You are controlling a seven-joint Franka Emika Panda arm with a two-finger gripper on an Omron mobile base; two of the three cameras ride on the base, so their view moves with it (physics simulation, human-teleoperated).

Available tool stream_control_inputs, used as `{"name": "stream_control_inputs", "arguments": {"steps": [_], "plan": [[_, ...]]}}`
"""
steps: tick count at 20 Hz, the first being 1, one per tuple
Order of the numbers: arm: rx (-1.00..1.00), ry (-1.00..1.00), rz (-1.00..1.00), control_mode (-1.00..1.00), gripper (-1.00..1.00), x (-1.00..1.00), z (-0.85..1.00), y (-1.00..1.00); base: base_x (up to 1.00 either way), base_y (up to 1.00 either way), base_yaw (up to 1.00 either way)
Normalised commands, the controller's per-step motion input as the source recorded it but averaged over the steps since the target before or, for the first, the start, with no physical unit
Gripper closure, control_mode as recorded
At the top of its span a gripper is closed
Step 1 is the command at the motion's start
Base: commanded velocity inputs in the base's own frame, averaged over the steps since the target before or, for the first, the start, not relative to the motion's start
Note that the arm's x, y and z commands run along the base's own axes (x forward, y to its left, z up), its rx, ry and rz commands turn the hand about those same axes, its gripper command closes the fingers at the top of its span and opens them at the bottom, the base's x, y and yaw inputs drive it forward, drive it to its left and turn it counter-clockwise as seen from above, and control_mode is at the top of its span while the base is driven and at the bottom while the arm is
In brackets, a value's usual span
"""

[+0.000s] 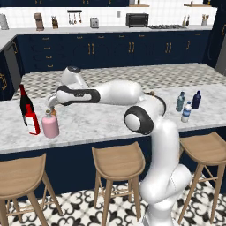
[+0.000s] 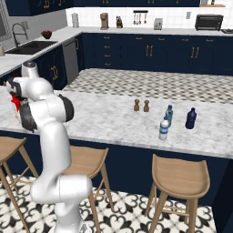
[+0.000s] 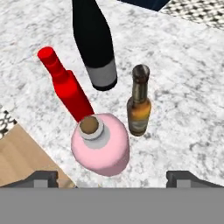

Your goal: Move the plastic bottles in the middle to the plastics group, and the glass bottles in the middle to the glass group.

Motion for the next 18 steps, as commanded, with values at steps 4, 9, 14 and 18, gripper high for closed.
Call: {"name": "stream_control_inputs", "arguments": {"steps": [4,9,14,18], "plan": [[0.00,-0.01,-0.05,-1.00,-1.00,-0.43,0.12,-0.99,0.00,0.00,0.00],[0.02,-0.02,-0.10,-1.00,-1.00,-0.52,0.10,-1.00,0.00,0.00,0.00],[0.01,0.00,-0.18,-1.00,-1.00,-0.56,0.26,-1.00,0.00,0.00,0.00],[0.00,0.00,-0.22,-1.00,-1.00,-0.56,0.23,-0.89,0.00,0.00,0.00]]}}
